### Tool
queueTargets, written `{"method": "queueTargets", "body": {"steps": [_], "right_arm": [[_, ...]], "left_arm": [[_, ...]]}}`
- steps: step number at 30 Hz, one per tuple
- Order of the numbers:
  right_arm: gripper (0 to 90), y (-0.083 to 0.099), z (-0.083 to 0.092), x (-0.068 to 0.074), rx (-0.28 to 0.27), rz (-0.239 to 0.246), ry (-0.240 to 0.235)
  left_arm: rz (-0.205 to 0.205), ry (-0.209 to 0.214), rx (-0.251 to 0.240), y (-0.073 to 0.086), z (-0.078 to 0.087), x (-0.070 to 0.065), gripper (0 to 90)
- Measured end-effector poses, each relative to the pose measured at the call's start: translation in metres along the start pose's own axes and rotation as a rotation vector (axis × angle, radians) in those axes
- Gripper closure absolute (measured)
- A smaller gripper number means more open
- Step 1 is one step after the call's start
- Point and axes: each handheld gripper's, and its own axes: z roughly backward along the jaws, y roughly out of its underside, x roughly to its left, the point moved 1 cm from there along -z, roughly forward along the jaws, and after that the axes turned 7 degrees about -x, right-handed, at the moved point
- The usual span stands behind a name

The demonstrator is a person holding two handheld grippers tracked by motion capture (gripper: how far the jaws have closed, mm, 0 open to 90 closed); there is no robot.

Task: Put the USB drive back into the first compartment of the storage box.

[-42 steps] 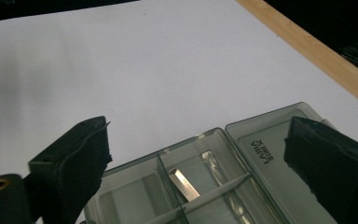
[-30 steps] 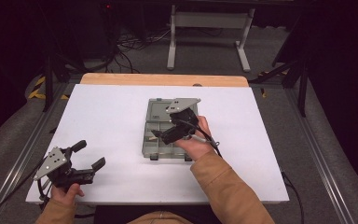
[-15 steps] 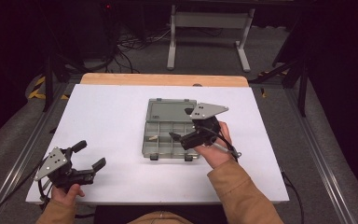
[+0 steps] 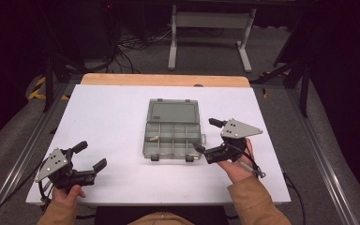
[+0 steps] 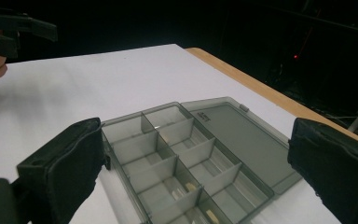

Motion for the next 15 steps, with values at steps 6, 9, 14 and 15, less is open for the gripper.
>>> {"method": "queueTargets", "body": {"steps": [6,9,14,15], "right_arm": [[4.2,0.019,0.019,0.000,-0.029,-0.010,0.032],[4.2,0.037,0.030,0.000,-0.055,-0.024,0.054],[4.2,0.053,0.039,-0.002,-0.066,-0.044,0.081],[4.2,0.057,0.042,-0.003,-0.064,-0.049,0.092]], "left_arm": [[-0.003,0.001,0.006,0.000,0.000,-0.001,3.7],[0.002,0.000,-0.008,0.001,-0.001,-0.001,3.7],[0.003,0.000,0.002,0.001,-0.001,0.000,3.7],[0.004,0.000,0.002,0.001,-0.001,0.000,3.7]]}}
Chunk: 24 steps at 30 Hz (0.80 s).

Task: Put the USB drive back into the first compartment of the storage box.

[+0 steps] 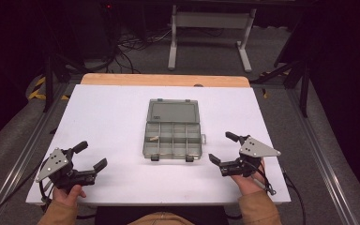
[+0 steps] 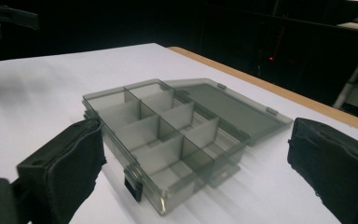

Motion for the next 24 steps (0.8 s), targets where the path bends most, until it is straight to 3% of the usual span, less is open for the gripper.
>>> {"method": "queueTargets", "body": {"steps": [11,24], "right_arm": [[2.5,0.033,0.014,-0.009,0.014,-0.067,0.041],[2.4,0.044,0.009,-0.004,0.026,-0.079,0.024]], "left_arm": [[-0.005,0.007,-0.002,0.001,0.001,0.001,3.5],[0.004,0.007,-0.026,0.001,0.002,0.004,3.3]]}}
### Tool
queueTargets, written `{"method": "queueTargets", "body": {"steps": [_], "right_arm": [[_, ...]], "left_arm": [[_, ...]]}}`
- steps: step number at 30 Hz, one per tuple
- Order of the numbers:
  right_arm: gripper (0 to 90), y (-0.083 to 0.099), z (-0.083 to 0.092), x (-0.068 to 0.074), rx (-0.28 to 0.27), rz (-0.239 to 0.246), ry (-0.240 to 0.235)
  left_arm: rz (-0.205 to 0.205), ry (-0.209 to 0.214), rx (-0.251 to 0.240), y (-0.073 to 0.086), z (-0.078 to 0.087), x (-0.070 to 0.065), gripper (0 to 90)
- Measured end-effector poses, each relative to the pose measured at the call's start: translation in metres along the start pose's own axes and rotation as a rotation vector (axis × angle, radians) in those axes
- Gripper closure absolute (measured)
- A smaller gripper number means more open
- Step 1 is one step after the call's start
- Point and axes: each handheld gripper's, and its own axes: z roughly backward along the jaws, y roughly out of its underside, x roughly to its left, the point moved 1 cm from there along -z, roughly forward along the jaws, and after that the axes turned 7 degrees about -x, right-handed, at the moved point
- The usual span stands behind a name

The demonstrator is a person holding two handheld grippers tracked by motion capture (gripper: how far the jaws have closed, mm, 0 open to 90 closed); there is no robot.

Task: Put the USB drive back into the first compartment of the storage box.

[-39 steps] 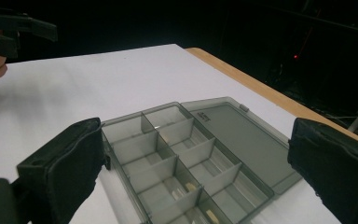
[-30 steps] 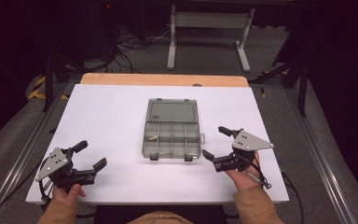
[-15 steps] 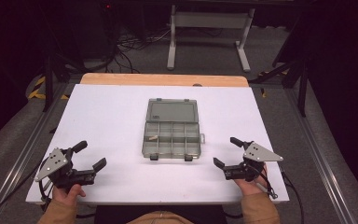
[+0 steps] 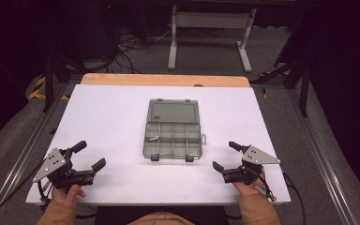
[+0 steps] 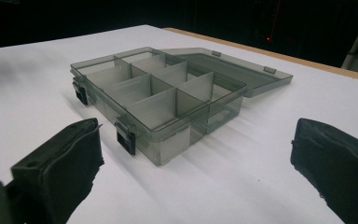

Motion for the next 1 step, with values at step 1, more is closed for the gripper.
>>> {"method": "queueTargets", "body": {"steps": [1], "right_arm": [[2.3,-0.0001,0.0001,0.0002,-0.003,-0.001,-0.002]], "left_arm": [[0.000,0.000,0.000,0.0000,0.0000,0.0000,3.3]]}}
